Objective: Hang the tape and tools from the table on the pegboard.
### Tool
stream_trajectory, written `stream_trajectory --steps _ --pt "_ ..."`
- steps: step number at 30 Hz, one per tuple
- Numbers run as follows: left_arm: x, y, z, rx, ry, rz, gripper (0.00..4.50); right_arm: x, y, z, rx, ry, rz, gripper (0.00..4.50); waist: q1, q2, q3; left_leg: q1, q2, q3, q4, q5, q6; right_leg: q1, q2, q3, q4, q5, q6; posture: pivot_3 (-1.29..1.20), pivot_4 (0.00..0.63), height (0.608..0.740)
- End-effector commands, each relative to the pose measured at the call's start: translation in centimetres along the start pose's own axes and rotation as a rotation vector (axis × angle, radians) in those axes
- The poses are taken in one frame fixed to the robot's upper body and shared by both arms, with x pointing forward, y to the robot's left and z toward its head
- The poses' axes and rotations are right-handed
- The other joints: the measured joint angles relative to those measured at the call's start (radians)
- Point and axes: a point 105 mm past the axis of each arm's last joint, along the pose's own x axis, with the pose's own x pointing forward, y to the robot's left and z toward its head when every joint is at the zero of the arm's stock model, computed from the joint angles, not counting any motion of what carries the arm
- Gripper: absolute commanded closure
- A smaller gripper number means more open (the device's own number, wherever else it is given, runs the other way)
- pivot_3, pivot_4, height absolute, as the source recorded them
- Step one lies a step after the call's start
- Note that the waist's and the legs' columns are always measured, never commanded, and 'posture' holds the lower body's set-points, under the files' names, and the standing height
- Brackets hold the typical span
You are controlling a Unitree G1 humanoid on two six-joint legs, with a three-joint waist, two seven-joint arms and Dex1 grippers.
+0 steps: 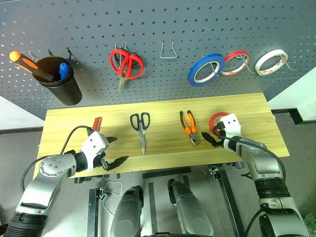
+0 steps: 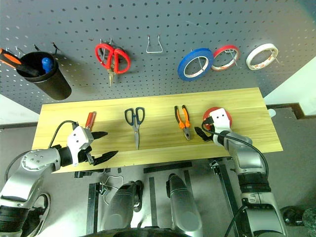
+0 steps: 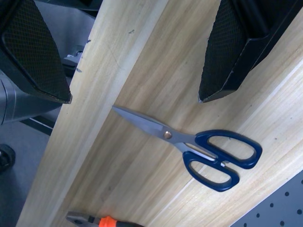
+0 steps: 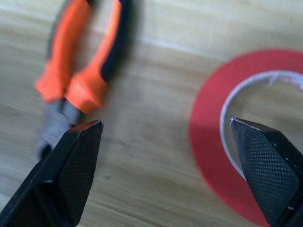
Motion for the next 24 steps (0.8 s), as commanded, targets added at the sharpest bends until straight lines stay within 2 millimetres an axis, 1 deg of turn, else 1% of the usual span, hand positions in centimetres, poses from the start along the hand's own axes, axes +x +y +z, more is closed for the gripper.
stream_trajectory --steps 1,3,5,8,13,16,18,20,24 --pt "-0.3 -0.3 0.9 0.019 -0.024 -0.011 0.03 -0.1 -1.3 0.1 -0.021 0.013 -0.053 0.0 0.002 0.0 0.0 -0.003 0.0 0.0 0.0 0.001 -0.001 -0.004 0.0 -0.001 0.0 0.0 0.0 0.12 0.361 0.74" --pt "-0.4 -0.4 1.0 0.02 -0.024 -0.012 0.03 0.0 -1.7 0.0 -0.022 0.025 -0.065 0.0 0.003 0.0 0.0 -0.008 0.0 -0.001 0.001 0.001 -0.002 -0.008 -0.002 -0.005 0.001 0.0 0.0 0.12 0.363 0.74" --pt "-0.4 -0.4 1.2 0.026 -0.028 -0.016 0.03 0.1 -1.9 -0.2 -0.024 0.047 -0.072 0.0 0.003 0.0 0.0 -0.008 0.0 0.0 0.001 0.001 -0.002 -0.01 -0.008 -0.014 0.002 0.001 -0.001 0.12 0.365 0.74" --pt "-0.3 -0.4 2.1 0.044 -0.044 -0.033 0.03 0.3 -2.1 -0.9 -0.022 0.099 -0.076 0.0 0.003 0.0 0.001 -0.008 -0.002 0.0 0.001 0.001 -0.002 -0.01 -0.014 -0.021 0.002 0.001 -0.002 0.12 0.369 0.74" --pt "0.0 -0.4 3.7 0.064 -0.085 -0.042 0.03 0.4 -1.5 -2.7 0.007 0.194 -0.034 0.0 0.003 0.0 0.001 -0.008 -0.006 -0.001 0.001 0.001 -0.002 -0.008 -0.02 -0.026 0.002 0.001 -0.001 0.13 0.371 0.74" --pt "0.0 -0.5 4.0 0.068 -0.089 -0.044 0.03 0.4 -1.2 -3.0 0.014 0.205 -0.028 0.0 0.003 0.0 0.001 -0.007 -0.007 -0.002 0.001 0.001 -0.001 -0.008 -0.022 -0.03 0.001 0.002 -0.001 0.13 0.371 0.74" --pt "0.0 -0.5 4.1 0.07 -0.09 -0.045 0.0 0.5 -1.3 -3.0 0.019 0.2 -0.035 0.39 0.003 0.0 0.001 -0.007 -0.007 -0.003 0.001 0.001 -0.001 -0.007 -0.023 -0.036 0.001 0.002 -0.001 0.13 0.372 0.74" --pt "0.1 -0.5 4.4 0.072 -0.1 -0.044 0.0 0.5 -1.4 -3.0 0.02 0.197 -0.035 0.9 0.003 0.0 0.001 -0.007 -0.007 -0.005 0.002 0.001 -0.002 -0.007 -0.024 -0.039 0.001 0.002 -0.001 0.13 0.374 0.74" --pt "0.2 -0.4 5.1 0.078 -0.122 -0.045 0.0 0.4 -1.4 -2.9 0.017 0.189 -0.033 2.3 0.004 0.0 0.001 -0.007 -0.008 -0.008 0.002 0.002 -0.002 -0.005 -0.025 -0.041 0.001 0.002 -0.001 0.12 0.374 0.74"
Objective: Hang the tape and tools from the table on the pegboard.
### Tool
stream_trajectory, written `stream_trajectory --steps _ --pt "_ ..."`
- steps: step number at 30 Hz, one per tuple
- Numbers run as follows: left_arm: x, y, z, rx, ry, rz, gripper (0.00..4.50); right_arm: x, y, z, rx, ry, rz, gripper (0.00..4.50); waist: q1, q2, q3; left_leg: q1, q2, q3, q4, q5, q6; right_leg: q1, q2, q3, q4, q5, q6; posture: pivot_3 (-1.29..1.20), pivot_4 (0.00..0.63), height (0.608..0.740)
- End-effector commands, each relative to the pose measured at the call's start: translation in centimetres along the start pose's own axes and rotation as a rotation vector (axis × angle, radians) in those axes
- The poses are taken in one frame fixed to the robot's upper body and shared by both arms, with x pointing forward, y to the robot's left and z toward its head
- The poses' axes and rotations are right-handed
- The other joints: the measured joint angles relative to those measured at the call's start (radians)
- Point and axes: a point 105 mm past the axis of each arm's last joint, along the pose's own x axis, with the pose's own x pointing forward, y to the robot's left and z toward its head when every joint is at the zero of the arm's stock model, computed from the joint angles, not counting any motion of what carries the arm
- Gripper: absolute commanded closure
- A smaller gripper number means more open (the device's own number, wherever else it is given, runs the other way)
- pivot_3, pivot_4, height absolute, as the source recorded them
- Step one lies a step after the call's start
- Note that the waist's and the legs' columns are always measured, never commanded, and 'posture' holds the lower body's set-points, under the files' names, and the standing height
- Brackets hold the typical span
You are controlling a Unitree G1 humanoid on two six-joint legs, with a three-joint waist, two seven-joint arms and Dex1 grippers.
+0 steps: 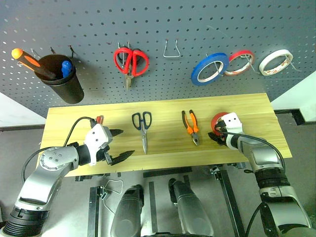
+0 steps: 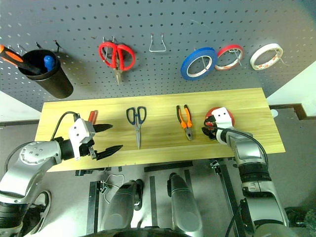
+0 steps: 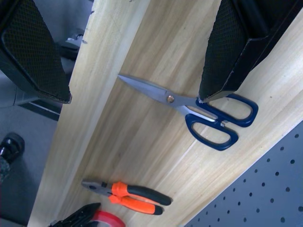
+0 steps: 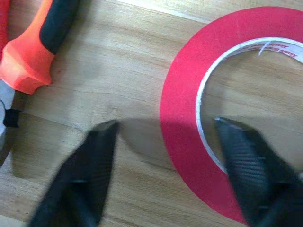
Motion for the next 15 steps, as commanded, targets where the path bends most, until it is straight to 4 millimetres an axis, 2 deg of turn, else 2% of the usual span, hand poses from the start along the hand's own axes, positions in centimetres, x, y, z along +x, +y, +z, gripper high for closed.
stream_trajectory --steps 1,4,5,9,15 --pt "-0.1 -0.1 1.6 0.036 -0.045 -0.005 0.0 0.1 0.1 -1.9 0.012 0.062 0.002 2.69 0.0 0.0 0.0 0.0 0.0 -0.001 0.0 0.0 0.0 0.0 0.0 0.0 0.0 0.0 0.0 0.12 0.374 0.74" --pt "0.1 -0.1 1.8 0.036 -0.053 -0.004 0.0 0.1 0.0 -1.9 0.011 0.06 -0.002 3.71 0.001 0.0 0.0 0.0 -0.001 -0.001 0.0 0.0 0.0 0.001 -0.001 -0.001 -0.001 0.0 0.0 0.12 0.367 0.74" --pt "0.1 0.0 1.9 0.036 -0.057 -0.004 0.0 0.1 -0.1 -1.9 0.01 0.055 -0.009 3.81 0.001 0.0 0.0 0.0 -0.001 -0.002 0.0 0.0 0.0 0.002 -0.001 -0.002 -0.001 0.0 0.0 0.12 0.365 0.74" --pt "0.4 0.2 2.3 0.036 -0.08 0.001 0.0 -1.0 -0.6 -1.4 0.023 -0.013 -0.034 3.81 0.003 0.0 0.0 0.0 -0.001 -0.003 0.0 0.0 -0.001 0.002 -0.002 -0.003 -0.001 0.0 0.0 0.11 0.35 0.74" --pt "0.9 0.5 2.9 0.038 -0.112 0.004 0.0 -5.5 0.4 -1.5 0.063 -0.183 -0.047 3.81 0.02 0.001 0.0 -0.004 -0.001 -0.007 -0.001 0.001 -0.001 0.002 -0.003 -0.008 -0.006 0.0 0.0 0.1 0.327 0.74"
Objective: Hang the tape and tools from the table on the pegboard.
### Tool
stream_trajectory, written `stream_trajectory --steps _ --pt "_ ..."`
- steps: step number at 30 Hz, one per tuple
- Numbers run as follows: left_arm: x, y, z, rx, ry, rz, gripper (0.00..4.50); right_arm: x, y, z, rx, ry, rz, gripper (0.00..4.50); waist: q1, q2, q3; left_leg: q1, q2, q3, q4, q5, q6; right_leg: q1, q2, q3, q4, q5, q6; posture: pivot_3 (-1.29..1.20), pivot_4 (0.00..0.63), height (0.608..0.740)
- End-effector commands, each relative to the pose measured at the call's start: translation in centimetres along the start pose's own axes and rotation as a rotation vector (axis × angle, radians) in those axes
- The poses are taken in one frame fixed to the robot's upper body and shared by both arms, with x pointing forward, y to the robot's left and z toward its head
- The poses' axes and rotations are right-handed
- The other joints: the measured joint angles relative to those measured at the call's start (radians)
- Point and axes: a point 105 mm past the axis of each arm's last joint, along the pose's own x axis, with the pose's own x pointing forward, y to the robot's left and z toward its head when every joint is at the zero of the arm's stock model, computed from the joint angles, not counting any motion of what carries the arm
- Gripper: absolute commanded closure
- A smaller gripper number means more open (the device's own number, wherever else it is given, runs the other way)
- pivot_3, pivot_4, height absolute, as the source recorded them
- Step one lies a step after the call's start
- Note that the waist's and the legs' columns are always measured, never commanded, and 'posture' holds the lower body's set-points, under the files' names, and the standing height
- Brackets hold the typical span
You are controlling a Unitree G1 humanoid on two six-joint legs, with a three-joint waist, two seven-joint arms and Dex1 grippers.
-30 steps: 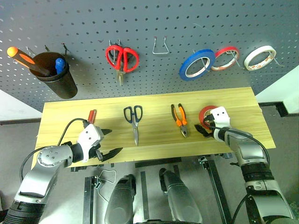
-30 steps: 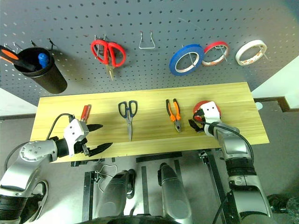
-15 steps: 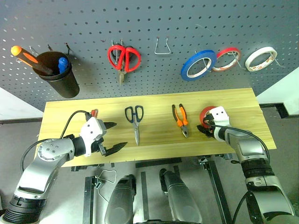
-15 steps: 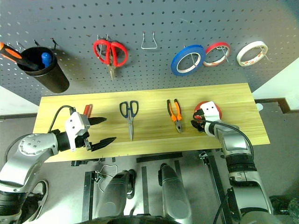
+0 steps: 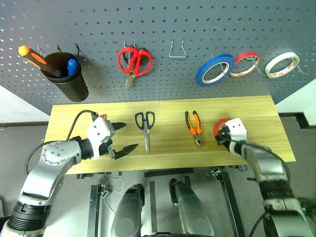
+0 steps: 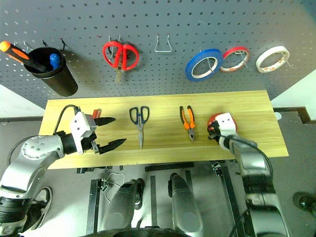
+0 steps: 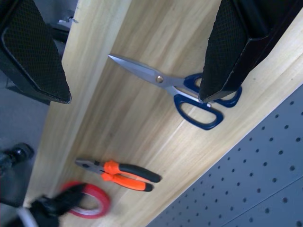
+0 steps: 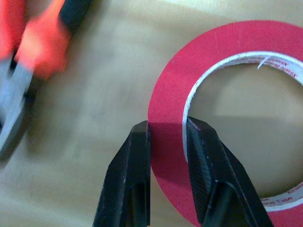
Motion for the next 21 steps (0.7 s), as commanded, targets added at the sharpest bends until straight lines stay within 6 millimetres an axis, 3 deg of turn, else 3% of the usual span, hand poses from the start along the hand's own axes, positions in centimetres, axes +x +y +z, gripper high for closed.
stream_trajectory --steps 1,4,7,11,16,21 --pt "0.2 0.1 0.9 0.013 -0.045 -0.002 0.0 -3.1 0.3 2.2 0.016 -0.156 -0.012 3.81 -0.001 0.0 0.0 0.0 0.0 0.0 0.0 0.0 0.0 0.0 -0.001 0.0 0.0 0.0 0.0 0.1 0.321 0.74" --pt "0.5 0.5 1.3 0.019 -0.073 -0.002 0.0 -6.4 1.2 3.2 0.044 -0.269 0.02 3.81 -0.001 0.001 0.0 0.0 -0.001 0.001 0.0 0.001 -0.001 0.001 -0.002 0.0 -0.001 0.001 0.001 0.08 0.31 0.74" --pt "1.0 1.4 2.7 0.033 -0.144 0.009 0.0 -10.1 0.3 5.6 0.088 -0.442 -0.028 3.81 0.0 0.001 0.0 0.001 -0.001 0.0 0.0 0.002 -0.004 0.002 -0.002 -0.002 -0.001 0.001 0.002 0.07 0.301 0.74" --pt "1.5 2.2 4.8 0.018 -0.258 0.02 0.0 -12.8 -1.1 9.6 0.069 -0.654 -0.081 3.81 -0.008 0.001 -0.001 0.001 -0.002 0.0 0.001 0.004 -0.006 0.004 -0.002 -0.002 -0.003 0.006 0.004 0.06 0.297 0.74" --pt "2.0 2.2 5.6 0.024 -0.315 0.013 0.0 -12.7 -2.4 12.8 0.032 -0.761 -0.132 3.81 -0.022 0.001 -0.001 0.002 -0.002 0.0 0.001 0.006 -0.007 0.005 -0.001 -0.002 -0.004 0.007 0.004 0.06 0.298 0.74" --pt "2.4 2.4 6.0 0.029 -0.354 0.038 0.0 -11.2 -3.4 13.5 0.051 -0.783 -0.119 3.81 -0.015 0.001 -0.001 0.001 -0.002 0.001 0.001 0.007 -0.009 0.004 -0.001 -0.002 -0.004 0.007 0.004 0.07 0.299 0.74"
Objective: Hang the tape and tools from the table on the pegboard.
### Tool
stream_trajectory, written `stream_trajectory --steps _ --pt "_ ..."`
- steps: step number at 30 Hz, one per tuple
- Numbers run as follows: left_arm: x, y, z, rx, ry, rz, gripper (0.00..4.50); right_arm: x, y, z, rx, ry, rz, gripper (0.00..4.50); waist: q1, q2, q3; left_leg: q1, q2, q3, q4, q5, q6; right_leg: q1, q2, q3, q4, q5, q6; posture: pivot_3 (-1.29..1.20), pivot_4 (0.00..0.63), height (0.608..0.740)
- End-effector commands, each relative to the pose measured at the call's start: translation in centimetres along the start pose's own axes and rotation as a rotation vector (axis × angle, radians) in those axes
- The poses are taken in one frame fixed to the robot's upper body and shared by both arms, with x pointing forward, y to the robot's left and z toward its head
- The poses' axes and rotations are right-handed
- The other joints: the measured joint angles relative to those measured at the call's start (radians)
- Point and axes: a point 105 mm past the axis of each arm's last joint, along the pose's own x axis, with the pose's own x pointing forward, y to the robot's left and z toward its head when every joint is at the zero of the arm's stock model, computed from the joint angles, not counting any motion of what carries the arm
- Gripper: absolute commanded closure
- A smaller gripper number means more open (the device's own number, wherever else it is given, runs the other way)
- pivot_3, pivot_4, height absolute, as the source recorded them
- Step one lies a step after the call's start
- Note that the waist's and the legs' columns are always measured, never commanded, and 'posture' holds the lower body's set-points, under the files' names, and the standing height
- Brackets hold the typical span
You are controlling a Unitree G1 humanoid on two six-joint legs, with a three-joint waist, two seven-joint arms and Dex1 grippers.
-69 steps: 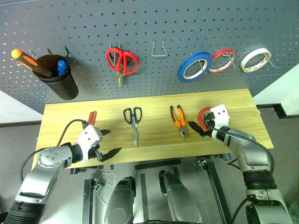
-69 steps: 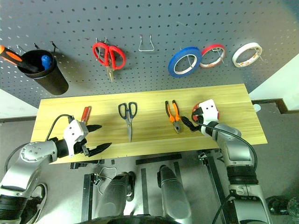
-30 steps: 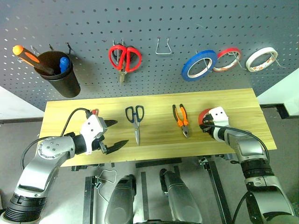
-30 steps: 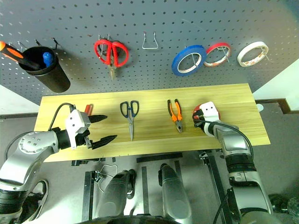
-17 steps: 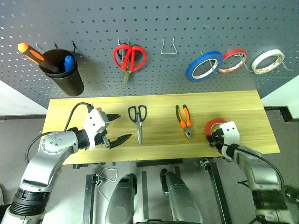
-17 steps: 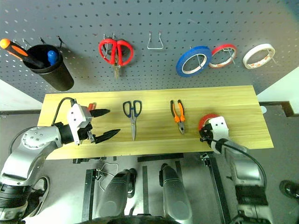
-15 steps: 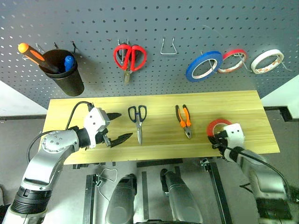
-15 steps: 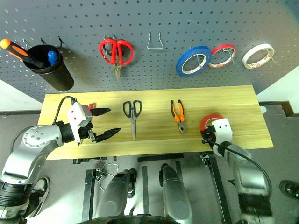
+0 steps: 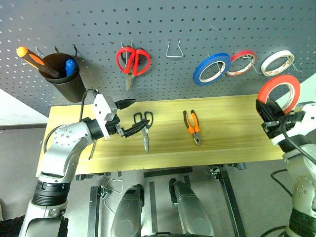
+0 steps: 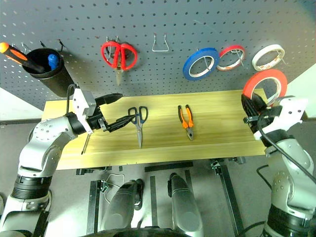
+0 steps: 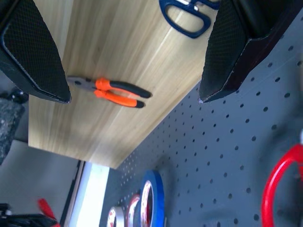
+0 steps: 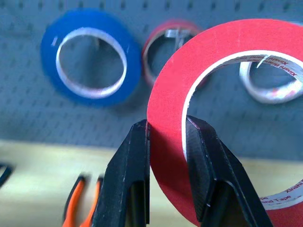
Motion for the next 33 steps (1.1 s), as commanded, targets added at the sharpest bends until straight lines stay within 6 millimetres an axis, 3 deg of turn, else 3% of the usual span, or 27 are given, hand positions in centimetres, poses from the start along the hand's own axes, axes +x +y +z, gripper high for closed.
stream_trajectory --steps 1,14,23,33 --pt "0.1 0.3 1.1 0.038 -0.06 0.026 0.0 0.4 -0.3 0.2 -0.019 -0.03 0.011 3.81 0.003 0.0 0.0 0.0 0.0 0.0 0.0 0.0 0.0 0.0 0.0 0.0 0.0 0.0 0.0 0.07 0.299 0.74" --pt "0.0 0.0 0.5 0.041 -0.057 0.033 0.0 1.0 0.5 1.7 -0.027 -0.075 0.082 3.81 0.0 0.0 0.0 0.0 -0.001 0.0 0.0 0.0 0.003 0.0 -0.002 0.0 0.001 0.0 0.0 0.06 0.302 0.74" --pt "0.3 -0.1 0.4 0.044 -0.059 0.02 0.0 2.0 4.1 4.2 -0.008 -0.153 0.19 3.81 -0.003 0.0 0.0 0.0 -0.001 0.001 0.001 0.0 0.003 0.0 -0.002 -0.001 0.003 0.0 0.0 0.06 0.304 0.74" --pt "0.3 -0.2 0.8 0.047 -0.07 0.022 0.0 4.0 5.5 3.8 0.016 -0.161 0.227 3.81 0.0 0.0 0.0 0.0 -0.001 0.0 0.001 0.0 0.003 0.0 -0.002 -0.002 0.003 0.0 0.0 0.07 0.314 0.74"
